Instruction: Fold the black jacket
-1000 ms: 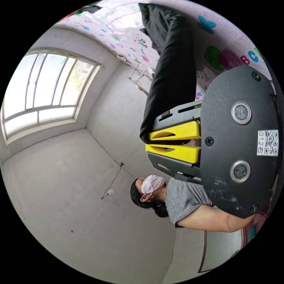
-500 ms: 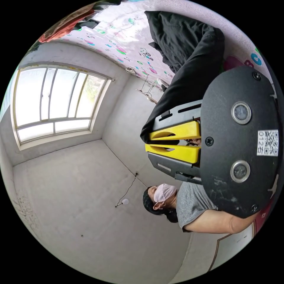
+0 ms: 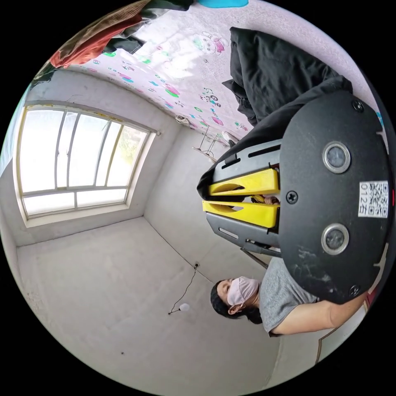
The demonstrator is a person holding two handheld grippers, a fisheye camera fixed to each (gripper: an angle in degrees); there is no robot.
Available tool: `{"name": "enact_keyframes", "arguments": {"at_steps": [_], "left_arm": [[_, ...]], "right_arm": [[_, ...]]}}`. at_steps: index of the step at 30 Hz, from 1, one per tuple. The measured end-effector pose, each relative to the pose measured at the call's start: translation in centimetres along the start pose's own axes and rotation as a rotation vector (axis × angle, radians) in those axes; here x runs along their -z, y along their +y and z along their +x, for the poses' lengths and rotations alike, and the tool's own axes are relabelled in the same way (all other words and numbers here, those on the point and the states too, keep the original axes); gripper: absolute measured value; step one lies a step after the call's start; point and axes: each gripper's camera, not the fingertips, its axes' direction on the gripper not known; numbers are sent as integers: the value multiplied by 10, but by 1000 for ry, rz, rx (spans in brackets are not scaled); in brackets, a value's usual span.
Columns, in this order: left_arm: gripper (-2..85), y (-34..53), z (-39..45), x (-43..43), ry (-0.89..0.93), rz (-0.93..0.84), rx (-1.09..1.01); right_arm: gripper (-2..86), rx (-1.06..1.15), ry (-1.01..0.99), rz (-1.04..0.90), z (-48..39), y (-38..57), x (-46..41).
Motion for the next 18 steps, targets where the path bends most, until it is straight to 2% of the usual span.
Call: {"name": "enact_keyframes", "arguments": {"at_steps": [7, 18], "left_arm": [[33, -57, -35, -77, -72, -58, 75], [45, -125, -127, -224, -307, -249, 242]], "right_arm": [[-9, -115, 125, -16, 148, -32, -12], [-7, -334, 383, -33, 394, -29, -11]]}}
